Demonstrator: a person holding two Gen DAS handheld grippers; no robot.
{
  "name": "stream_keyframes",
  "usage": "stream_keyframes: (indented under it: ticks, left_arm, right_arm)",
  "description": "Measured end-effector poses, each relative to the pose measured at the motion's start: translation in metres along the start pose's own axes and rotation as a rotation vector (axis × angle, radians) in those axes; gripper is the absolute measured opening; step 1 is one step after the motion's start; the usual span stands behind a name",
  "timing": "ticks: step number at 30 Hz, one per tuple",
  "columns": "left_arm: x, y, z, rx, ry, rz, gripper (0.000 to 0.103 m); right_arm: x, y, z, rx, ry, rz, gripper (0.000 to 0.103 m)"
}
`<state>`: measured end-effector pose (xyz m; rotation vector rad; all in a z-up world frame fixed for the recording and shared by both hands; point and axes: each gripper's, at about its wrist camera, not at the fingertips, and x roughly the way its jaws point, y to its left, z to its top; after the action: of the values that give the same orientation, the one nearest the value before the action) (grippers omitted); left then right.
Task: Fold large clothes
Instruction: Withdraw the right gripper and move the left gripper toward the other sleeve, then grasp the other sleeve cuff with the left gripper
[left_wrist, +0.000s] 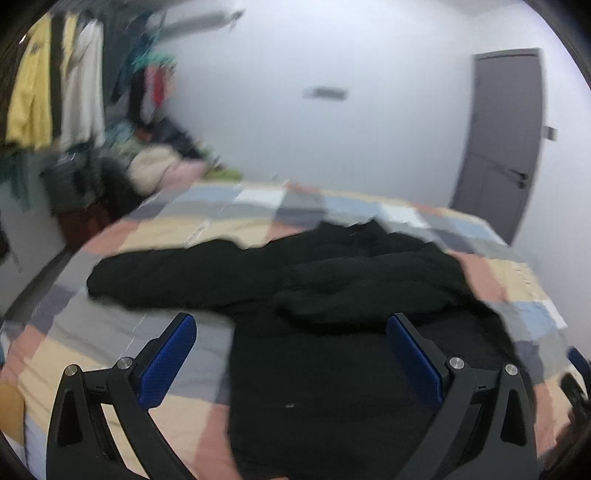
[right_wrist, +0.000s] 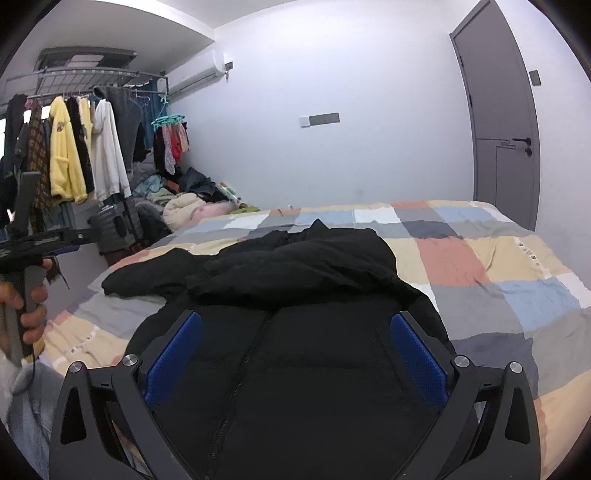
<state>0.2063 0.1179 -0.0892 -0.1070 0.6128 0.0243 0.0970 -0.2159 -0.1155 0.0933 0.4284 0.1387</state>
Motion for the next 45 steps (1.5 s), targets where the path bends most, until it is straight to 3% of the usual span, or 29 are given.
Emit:
stream_keyframes:
  ticks: [3,12,19,27,30,33,40,45]
  left_arm:
    - [0.035,0.04,0.004,-0.096,0.08,-0.005,0.103]
    - [0.108,0.152,0.014,-0.284,0.162,0.036,0.103]
    - [0.159,0.24,0.028,-0.443,0.212,0.002,0.103]
    - [0.245,0.321,-0.013,-0.737,0.268,-0.057,0.101]
    - [0.268,0.344,-0.03,-0.793,0.247,0.0,0.101]
    - [0.28,0.366,-0.038,-0.856,0.191,0.004,0.101]
    - [0.3,0.399,-0.02,-0.851,0.091,-0.009,0.101]
    - [0.308,0.432,-0.02,-0.963,0.021,-0.016,0.082]
  right_arm:
    - [0.002,0.001,-0.004,0.003,0.015,-0.001,0.103]
    - [0.014,0.008,-0.006,-0.005,0.03,-0.027,0.103]
    - [0.033,0.013,-0.007,0.012,0.078,-0.042,0.103]
    - [0.061,0.022,-0.002,0.048,0.125,-0.072,0.103]
    - [0.07,0.027,-0.004,0.041,0.147,-0.094,0.103]
    - [0.079,0.025,-0.004,0.06,0.163,-0.105,0.103]
    - [0.099,0.021,0.001,0.097,0.187,-0.143,0.103]
    - [0.109,0.023,0.003,0.091,0.203,-0.164,0.103]
